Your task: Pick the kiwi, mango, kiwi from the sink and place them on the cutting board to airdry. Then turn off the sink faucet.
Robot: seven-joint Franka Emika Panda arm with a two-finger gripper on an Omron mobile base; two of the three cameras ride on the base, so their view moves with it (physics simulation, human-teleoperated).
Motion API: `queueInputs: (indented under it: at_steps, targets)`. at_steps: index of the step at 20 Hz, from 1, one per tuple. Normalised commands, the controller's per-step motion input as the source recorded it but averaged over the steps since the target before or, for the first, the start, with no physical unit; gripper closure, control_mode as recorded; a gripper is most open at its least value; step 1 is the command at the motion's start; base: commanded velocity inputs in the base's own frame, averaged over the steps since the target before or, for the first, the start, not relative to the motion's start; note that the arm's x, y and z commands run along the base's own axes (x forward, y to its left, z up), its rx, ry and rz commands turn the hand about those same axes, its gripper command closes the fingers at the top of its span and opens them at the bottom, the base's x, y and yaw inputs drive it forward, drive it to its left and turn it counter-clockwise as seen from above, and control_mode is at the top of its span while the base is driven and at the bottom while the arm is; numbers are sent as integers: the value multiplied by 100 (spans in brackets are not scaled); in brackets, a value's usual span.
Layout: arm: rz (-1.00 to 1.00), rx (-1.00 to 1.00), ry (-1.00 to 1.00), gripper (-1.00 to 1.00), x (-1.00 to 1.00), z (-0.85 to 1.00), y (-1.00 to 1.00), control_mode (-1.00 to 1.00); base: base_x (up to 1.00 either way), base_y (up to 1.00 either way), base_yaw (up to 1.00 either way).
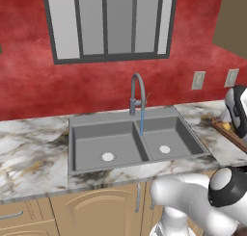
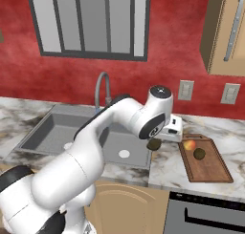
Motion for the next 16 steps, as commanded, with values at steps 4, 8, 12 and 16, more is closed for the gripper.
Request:
queueInputs:
  at_steps: [4,8,12,16]
  targets:
    - [0,0,1,100,19,-15,-34,-100,0,0,0]
    - [0,0,1,100,17,-17,-33,-100,0,0,0]
    - [0,0,1,100,15,-17,-35,-100,0,0,0]
    - [0,0,0,100,12,-16,-35,-100,0,0,0]
